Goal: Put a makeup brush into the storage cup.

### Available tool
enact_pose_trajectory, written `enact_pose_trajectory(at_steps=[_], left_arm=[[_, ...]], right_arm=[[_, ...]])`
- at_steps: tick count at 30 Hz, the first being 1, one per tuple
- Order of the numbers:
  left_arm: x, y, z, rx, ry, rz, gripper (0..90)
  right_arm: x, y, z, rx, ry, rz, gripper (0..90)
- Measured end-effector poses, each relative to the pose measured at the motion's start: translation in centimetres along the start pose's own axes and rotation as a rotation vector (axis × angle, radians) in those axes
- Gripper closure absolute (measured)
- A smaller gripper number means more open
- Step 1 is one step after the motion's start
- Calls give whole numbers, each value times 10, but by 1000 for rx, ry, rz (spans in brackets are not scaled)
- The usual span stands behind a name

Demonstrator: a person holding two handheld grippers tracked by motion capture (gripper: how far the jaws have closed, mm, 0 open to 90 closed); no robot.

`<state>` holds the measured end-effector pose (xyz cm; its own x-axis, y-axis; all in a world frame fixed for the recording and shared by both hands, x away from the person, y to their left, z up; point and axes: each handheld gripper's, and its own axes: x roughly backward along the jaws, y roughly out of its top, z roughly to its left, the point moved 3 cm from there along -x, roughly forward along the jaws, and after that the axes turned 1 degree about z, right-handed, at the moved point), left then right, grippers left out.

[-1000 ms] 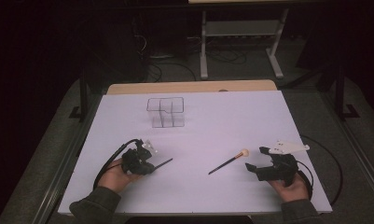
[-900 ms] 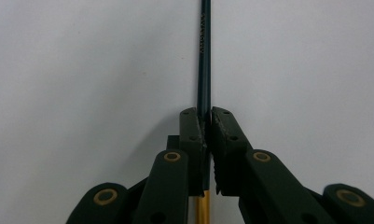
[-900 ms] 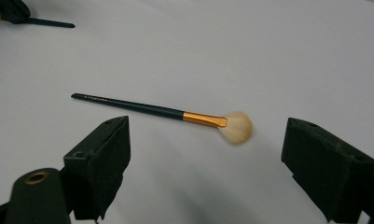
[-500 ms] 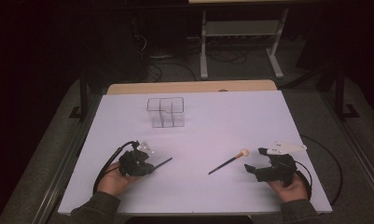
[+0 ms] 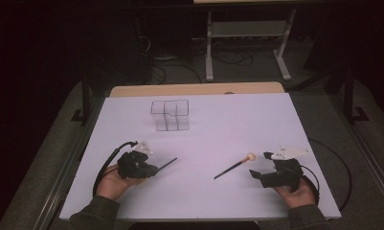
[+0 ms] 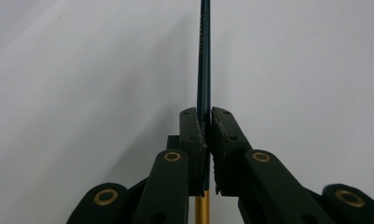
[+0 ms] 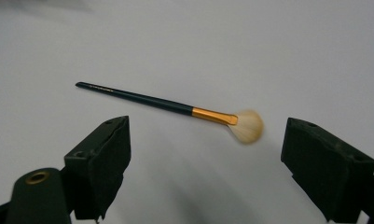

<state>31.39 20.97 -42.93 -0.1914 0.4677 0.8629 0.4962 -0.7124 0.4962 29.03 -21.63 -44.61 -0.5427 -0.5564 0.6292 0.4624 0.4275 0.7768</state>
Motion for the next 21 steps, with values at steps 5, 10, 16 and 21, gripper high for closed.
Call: enact_pose_trajectory(at_steps=[5,10,16,21], left_arm=[[5,2,-3,-23,-7,-4,832],[5,7,-10,-46,-18,-9,832],[10,15,-18,-81,-25,-34,832],[11,19,-25,-108,-28,-27,832]], right_arm=[[0,12,8,55,7,14,153],[-1,26,16,94,55,15,155],[-3,48,26,129,124,28,170],[-4,66,35,168,175,47,170]])
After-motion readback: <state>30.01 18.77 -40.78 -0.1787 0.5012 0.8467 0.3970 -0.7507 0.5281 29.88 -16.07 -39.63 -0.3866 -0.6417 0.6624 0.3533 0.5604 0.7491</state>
